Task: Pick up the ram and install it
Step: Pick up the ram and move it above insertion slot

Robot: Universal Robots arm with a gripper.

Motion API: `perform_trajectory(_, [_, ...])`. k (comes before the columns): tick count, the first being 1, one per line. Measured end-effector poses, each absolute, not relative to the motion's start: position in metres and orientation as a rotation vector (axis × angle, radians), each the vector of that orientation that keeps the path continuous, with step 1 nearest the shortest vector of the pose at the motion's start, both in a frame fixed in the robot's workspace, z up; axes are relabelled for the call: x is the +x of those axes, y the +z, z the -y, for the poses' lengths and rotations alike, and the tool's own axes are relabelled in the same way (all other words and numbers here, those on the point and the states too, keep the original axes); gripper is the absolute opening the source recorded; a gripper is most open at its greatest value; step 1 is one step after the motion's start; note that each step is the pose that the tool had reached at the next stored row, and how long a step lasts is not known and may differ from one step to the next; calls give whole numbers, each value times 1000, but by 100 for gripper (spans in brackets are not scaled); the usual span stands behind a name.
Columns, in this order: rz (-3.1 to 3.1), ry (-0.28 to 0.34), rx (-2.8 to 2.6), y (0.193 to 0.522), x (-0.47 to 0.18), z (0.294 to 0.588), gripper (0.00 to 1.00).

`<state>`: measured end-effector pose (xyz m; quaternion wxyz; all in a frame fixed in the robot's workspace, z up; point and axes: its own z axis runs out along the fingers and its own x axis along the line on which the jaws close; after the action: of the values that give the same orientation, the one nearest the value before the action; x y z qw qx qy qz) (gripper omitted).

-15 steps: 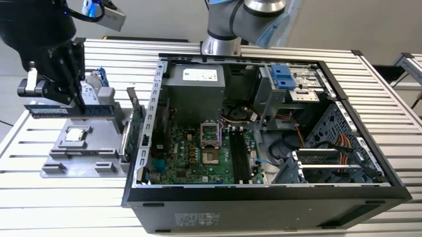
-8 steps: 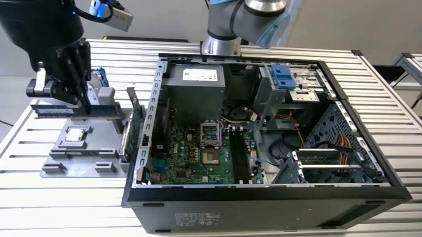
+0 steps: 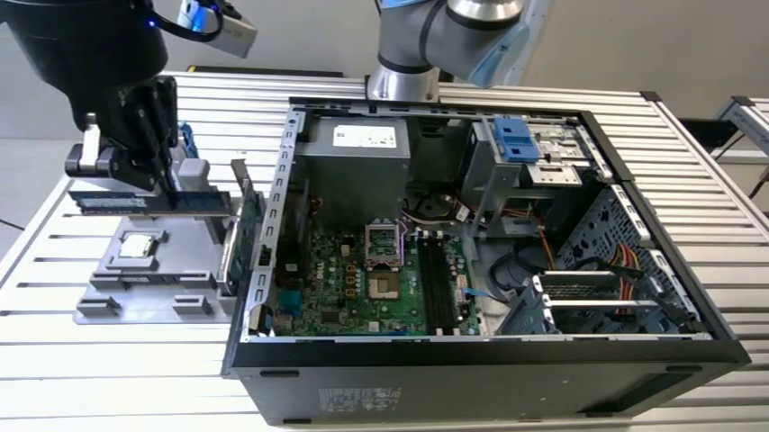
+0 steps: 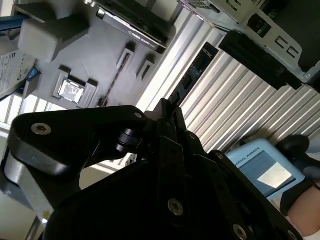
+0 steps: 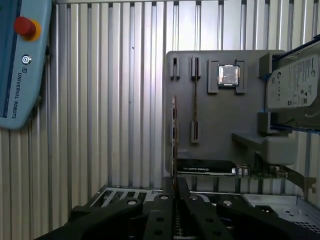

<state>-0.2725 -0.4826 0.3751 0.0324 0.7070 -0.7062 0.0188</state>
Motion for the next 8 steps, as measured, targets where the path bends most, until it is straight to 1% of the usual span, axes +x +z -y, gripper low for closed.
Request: perform_trajectory(8, [2173,58,2177,375,-263,483,0])
